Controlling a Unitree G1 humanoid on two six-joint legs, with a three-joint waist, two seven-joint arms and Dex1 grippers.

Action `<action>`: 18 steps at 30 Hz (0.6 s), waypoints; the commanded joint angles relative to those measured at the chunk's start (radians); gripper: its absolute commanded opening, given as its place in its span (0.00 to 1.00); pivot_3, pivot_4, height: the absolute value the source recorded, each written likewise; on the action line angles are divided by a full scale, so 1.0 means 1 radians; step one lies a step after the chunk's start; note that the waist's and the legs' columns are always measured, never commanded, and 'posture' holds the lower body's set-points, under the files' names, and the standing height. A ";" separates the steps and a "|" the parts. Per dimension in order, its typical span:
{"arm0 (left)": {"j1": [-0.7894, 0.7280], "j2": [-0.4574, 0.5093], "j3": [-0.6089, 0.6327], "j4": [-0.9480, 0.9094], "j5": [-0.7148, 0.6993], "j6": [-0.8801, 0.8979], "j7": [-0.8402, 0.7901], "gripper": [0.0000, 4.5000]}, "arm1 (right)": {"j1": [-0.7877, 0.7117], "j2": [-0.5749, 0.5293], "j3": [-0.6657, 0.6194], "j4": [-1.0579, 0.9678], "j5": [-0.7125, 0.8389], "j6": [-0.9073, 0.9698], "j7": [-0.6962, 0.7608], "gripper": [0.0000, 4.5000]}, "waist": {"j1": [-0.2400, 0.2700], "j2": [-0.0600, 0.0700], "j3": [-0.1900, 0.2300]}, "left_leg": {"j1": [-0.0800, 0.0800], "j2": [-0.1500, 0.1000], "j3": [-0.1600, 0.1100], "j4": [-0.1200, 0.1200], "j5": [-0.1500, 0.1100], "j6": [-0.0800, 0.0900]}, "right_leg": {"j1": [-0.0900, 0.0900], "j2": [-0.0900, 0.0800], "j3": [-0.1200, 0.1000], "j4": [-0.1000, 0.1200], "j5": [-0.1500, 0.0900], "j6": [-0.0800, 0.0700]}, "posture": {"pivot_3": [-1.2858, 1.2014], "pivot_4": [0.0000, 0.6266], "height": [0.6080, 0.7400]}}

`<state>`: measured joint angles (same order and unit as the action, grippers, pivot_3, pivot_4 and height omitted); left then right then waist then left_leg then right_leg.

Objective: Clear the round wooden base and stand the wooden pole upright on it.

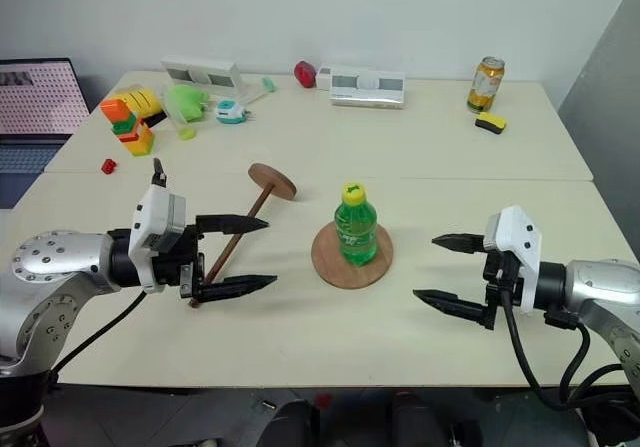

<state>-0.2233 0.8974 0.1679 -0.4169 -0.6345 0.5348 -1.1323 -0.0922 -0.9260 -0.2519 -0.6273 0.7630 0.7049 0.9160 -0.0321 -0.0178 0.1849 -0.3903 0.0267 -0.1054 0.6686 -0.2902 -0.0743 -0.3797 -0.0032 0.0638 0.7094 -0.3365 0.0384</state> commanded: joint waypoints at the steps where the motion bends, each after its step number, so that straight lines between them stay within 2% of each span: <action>1: 0.011 0.012 0.039 -0.033 -0.036 -0.005 -0.013 0.99 | -0.016 -0.005 -0.008 -0.014 -0.001 -0.019 -0.001 1.00 | 0.001 0.000 0.000 | 0.000 0.000 0.000 0.000 0.000 0.000 | 0.000 0.000 0.000 0.000 0.000 0.000 | 0.52 0.24 1.00; 18: 0.004 -0.076 0.006 -0.020 0.011 -0.106 0.060 0.99 | -0.139 0.067 0.105 0.072 -0.071 -0.032 -0.048 1.00 | 0.001 0.000 0.000 | 0.000 0.000 0.000 -0.002 0.000 0.000 | 0.000 0.000 0.000 -0.002 0.000 0.000 | 0.52 0.24 1.00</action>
<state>-0.2102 0.8325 0.1597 -0.4210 -0.6227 0.4588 -1.0796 -0.2113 -0.8607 -0.1377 -0.5442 0.6888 0.6880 0.8674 -0.0314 -0.0178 0.1849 -0.3900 0.0268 -0.1054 0.6668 -0.2902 -0.0744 -0.3795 -0.0034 0.0637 0.7075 -0.3365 0.0384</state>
